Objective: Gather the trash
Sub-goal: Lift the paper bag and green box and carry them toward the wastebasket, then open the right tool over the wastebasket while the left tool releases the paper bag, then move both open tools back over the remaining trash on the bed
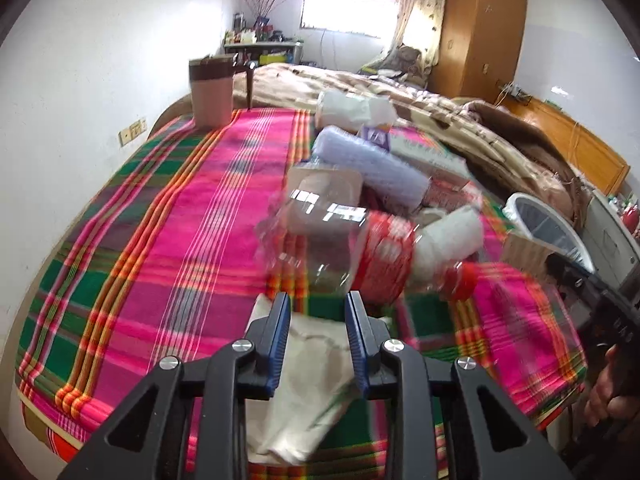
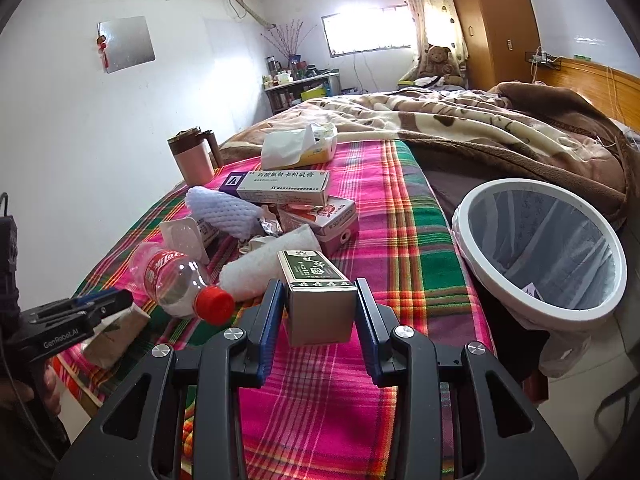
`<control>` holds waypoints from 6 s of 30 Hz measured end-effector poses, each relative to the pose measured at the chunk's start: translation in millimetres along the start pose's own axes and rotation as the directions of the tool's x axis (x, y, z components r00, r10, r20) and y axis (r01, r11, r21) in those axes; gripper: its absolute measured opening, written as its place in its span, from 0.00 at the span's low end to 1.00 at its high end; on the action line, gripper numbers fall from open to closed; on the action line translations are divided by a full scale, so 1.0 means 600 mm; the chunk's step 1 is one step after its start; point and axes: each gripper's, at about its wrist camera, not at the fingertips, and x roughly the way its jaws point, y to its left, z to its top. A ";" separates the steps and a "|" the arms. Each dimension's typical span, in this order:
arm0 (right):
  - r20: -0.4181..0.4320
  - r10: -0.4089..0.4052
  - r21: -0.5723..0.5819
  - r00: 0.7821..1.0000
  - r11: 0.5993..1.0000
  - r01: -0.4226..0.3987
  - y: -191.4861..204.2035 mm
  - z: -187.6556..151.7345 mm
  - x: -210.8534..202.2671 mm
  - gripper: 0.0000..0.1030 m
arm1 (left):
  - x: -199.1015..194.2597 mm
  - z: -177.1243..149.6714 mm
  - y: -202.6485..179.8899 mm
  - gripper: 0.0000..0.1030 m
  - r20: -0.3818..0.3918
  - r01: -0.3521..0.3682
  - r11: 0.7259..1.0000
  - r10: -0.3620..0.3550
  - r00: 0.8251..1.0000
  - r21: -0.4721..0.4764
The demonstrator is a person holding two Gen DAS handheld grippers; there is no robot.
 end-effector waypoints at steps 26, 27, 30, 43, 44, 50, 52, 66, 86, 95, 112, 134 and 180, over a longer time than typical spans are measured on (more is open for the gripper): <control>-0.026 0.020 0.030 0.999 0.999 -0.019 -0.008 -0.006 0.005 0.35 | -0.005 -0.065 0.005 0.78 -0.042 0.020 1.000 -0.020 0.999 0.007; -0.025 0.020 0.030 0.999 0.999 -0.019 -0.008 -0.006 0.004 0.35 | -0.003 -0.063 0.005 0.69 -0.042 0.010 1.000 -0.009 0.999 0.011; -0.024 0.020 0.030 1.000 0.999 -0.019 -0.008 -0.006 0.004 0.35 | -0.001 -0.060 0.003 0.49 -0.045 -0.005 1.000 0.005 0.999 0.012; 0.031 0.014 0.054 0.999 0.998 -0.016 -0.028 0.005 -0.024 0.35 | -0.050 -0.018 -0.044 0.43 0.051 0.028 0.998 -0.031 0.998 0.061; 0.037 0.012 0.056 0.999 0.998 -0.014 -0.031 0.007 -0.026 0.35 | -0.054 -0.012 -0.051 0.43 0.061 0.033 0.997 -0.038 0.997 0.069; 0.080 -0.011 0.068 0.997 0.998 0.006 -0.050 0.022 -0.046 0.35 | -0.063 0.023 -0.100 0.43 0.103 0.074 0.988 -0.089 0.991 0.136; 0.095 -0.024 0.075 0.995 0.997 0.017 -0.059 0.028 -0.054 0.35 | -0.060 0.033 -0.120 0.43 0.108 0.096 0.983 -0.113 0.988 0.156; 0.151 -0.190 0.152 0.970 0.974 0.168 -0.150 0.055 -0.093 0.35 | -0.017 0.089 -0.276 0.43 0.085 0.264 0.922 -0.298 0.951 0.285; 0.066 -0.358 0.214 0.931 0.917 0.338 -0.261 0.063 -0.076 0.35 | 0.054 0.113 -0.439 0.44 -0.018 0.376 0.857 -0.396 0.918 0.353; 0.008 -0.393 0.207 0.919 0.900 0.383 -0.293 0.060 -0.060 0.36 | 0.079 0.113 -0.479 0.49 -0.046 0.370 0.853 -0.381 0.923 0.367; -0.003 -0.414 0.202 0.910 0.891 0.406 -0.299 0.059 -0.067 0.57 | 0.070 0.115 -0.478 0.76 -0.037 0.381 0.852 -0.395 0.918 0.359; 0.061 -0.342 0.180 0.938 0.928 0.327 -0.226 0.066 -0.072 0.57 | 0.012 0.115 -0.330 0.78 0.066 0.305 0.914 -0.333 0.941 0.266; 0.023 -0.179 -0.027 0.984 0.983 0.179 -0.084 0.096 0.043 0.58 | 0.036 0.055 -0.026 0.83 -0.010 0.053 0.991 -0.054 0.998 -0.122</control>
